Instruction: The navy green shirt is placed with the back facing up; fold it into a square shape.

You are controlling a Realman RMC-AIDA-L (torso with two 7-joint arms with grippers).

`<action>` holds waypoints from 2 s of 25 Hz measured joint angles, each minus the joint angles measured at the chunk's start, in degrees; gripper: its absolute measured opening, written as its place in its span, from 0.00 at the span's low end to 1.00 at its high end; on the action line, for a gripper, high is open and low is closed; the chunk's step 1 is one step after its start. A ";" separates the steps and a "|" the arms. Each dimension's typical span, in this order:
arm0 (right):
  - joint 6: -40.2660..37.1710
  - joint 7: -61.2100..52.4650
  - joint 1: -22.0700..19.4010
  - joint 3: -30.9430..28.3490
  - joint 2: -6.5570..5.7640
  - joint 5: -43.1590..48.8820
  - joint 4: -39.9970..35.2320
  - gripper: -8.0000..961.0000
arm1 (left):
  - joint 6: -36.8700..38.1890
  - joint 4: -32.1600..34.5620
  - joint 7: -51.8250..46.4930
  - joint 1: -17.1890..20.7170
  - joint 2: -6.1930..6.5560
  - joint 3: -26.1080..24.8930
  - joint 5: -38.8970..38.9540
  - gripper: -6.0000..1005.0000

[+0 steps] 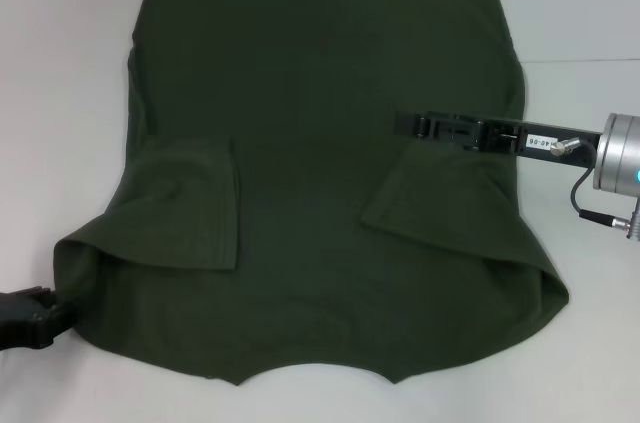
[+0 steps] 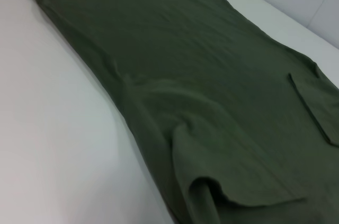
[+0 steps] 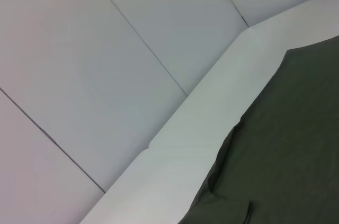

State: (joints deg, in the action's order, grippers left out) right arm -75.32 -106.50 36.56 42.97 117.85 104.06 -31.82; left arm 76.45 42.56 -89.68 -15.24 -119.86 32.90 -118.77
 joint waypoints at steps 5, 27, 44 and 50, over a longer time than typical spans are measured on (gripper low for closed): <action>0.00 -0.02 -0.06 0.00 -0.01 0.00 0.00 0.96 | -0.41 0.04 -0.10 -0.17 -0.02 -0.03 0.00 0.40; -4.04 -4.34 -8.14 0.16 -3.31 2.26 -0.08 0.96 | 2.50 2.16 -2.11 -0.35 -0.94 0.33 0.01 0.03; 3.23 -7.70 -11.56 -0.14 -5.15 8.20 2.00 0.96 | 1.85 2.36 -1.72 -0.59 -1.25 0.33 -0.06 0.03; 4.95 -7.75 -10.35 0.24 -4.91 8.90 3.70 0.96 | 1.86 2.35 -1.72 -0.82 -1.25 0.33 -0.06 0.03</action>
State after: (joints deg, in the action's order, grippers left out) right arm -70.37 -114.24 26.22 43.21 112.94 112.96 -28.11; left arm 78.31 44.90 -91.40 -16.07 -121.11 33.22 -118.83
